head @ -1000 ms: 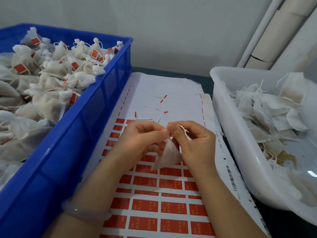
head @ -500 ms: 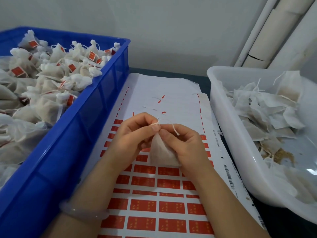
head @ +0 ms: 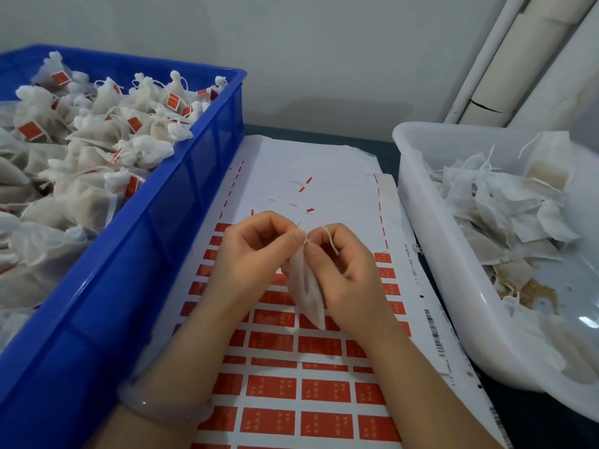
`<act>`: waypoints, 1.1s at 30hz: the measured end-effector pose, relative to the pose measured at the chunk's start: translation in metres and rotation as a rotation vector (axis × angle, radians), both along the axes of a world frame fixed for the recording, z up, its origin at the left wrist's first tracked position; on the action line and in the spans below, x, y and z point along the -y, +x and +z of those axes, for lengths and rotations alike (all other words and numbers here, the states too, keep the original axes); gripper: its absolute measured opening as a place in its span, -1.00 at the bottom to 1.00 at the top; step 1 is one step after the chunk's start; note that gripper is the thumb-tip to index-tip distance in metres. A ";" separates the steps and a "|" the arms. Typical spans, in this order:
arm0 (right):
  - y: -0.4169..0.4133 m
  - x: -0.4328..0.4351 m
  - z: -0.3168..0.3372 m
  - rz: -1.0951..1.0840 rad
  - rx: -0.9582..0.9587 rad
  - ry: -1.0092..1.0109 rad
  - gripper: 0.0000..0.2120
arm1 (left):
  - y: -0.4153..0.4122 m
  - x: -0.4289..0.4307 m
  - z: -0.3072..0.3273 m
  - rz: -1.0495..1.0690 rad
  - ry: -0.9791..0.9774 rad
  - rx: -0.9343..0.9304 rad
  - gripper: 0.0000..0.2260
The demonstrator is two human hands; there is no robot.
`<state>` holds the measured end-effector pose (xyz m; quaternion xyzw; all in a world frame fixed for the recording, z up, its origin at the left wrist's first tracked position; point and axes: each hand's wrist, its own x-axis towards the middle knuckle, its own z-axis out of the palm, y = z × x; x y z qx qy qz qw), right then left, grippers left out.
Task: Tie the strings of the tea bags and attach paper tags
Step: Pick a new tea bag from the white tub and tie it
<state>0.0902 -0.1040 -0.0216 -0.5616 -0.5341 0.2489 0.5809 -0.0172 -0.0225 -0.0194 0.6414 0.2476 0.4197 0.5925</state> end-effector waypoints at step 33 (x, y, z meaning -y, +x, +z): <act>0.017 -0.001 0.006 -0.175 -0.205 -0.061 -0.86 | -0.002 0.001 0.006 0.071 0.098 -0.290 -0.94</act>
